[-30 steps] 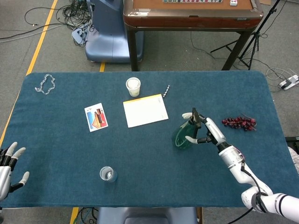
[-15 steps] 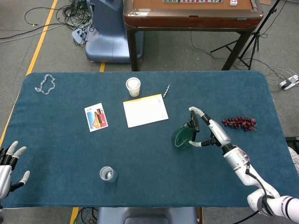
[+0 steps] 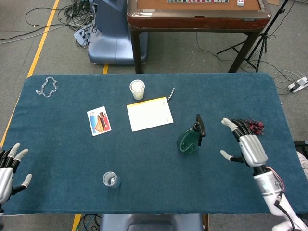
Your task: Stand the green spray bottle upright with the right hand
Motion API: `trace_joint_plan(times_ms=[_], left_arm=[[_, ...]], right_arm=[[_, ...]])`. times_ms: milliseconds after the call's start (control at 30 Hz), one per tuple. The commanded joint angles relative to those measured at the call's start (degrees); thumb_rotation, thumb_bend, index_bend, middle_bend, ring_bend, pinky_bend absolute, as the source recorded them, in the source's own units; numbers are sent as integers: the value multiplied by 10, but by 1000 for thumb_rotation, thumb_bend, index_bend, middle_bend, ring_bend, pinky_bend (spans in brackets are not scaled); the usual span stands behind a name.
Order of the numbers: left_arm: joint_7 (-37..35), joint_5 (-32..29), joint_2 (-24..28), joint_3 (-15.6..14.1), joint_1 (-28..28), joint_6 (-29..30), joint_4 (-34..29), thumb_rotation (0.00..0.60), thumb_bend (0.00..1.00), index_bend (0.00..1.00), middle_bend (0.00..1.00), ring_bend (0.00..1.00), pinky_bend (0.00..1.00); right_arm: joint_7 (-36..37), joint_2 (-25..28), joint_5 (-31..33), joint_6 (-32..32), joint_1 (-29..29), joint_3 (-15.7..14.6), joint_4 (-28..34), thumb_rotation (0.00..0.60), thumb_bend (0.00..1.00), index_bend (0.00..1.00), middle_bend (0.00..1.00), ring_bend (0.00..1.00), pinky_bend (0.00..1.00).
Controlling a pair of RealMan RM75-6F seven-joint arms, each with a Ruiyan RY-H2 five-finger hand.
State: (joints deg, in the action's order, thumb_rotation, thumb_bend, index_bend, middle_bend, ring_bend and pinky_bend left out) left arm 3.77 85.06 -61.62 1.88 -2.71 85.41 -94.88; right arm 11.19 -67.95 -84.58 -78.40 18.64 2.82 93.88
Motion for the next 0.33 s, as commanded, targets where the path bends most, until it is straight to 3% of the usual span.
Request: trace_joint_plan(times_ms=[33,333], left_arm=[[1,-1,-1,1,-2,-2,0,600,360,139,0,0,0],[9,0,-1,4,-8,-3,-5,600,360,139,0,0,0]], right_arm=[[-48,26,-6,-40,-43,-24,32,600,211,61,176,67,66],[-72,47,-29,-109,-113,-52,52,600,211,99,190,67,69]])
